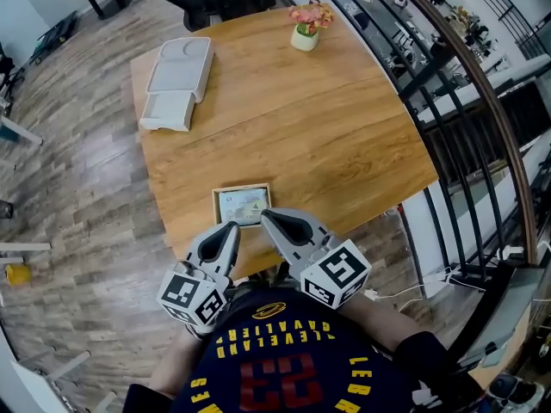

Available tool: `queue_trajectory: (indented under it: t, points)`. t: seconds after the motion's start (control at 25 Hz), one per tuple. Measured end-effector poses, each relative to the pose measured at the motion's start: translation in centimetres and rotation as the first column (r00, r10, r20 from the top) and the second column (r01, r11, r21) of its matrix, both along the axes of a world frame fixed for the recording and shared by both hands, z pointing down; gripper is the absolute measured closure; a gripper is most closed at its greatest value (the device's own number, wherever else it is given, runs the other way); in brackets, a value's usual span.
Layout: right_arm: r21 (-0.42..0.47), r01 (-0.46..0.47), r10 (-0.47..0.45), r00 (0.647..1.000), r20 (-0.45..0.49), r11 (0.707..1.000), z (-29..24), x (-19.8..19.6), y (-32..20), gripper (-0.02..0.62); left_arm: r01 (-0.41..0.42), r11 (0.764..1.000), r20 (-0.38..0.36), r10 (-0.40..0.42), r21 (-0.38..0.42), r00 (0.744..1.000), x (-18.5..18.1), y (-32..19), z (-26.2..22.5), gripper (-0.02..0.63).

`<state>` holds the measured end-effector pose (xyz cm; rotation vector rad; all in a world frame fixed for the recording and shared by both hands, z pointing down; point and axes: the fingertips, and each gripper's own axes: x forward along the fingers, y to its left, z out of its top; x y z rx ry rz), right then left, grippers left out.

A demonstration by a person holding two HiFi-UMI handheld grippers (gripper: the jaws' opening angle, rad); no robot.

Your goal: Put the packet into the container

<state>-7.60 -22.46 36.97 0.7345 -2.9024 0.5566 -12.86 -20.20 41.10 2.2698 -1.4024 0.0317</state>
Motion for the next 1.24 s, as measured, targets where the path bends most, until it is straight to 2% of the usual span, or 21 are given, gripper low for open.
queue_trajectory:
  t: [0.12, 0.2, 0.32, 1.24]
  points:
    - [0.164, -0.01, 0.011, 1.0, -0.005, 0.986, -2.5, 0.0, 0.1, 0.584, -0.009, 0.992, 0.129, -0.006, 0.122, 0.992, -0.5, -0.2, -2.8, 0.597]
    - [0.193, -0.012, 0.012, 1.0, 0.0, 0.981, -3.0, -0.1, 0.2, 0.584, -0.015, 0.985, 0.142, -0.01, 0.173, 0.99, -0.6, -0.3, -4.5, 0.597]
    - [0.182, -0.018, 0.016, 1.0, 0.01, 0.983, -2.9, -0.1, 0.2, 0.584, -0.031, 0.978, 0.146, 0.001, 0.208, 0.989, -0.2, -0.1, -5.5, 0.597]
    - [0.243, -0.035, 0.031, 0.999, 0.018, 0.969, -4.1, -0.1, 1.1, 0.584, -0.072, 0.97, 0.165, 0.033, 0.234, 0.986, 0.6, 0.8, -5.5, 0.597]
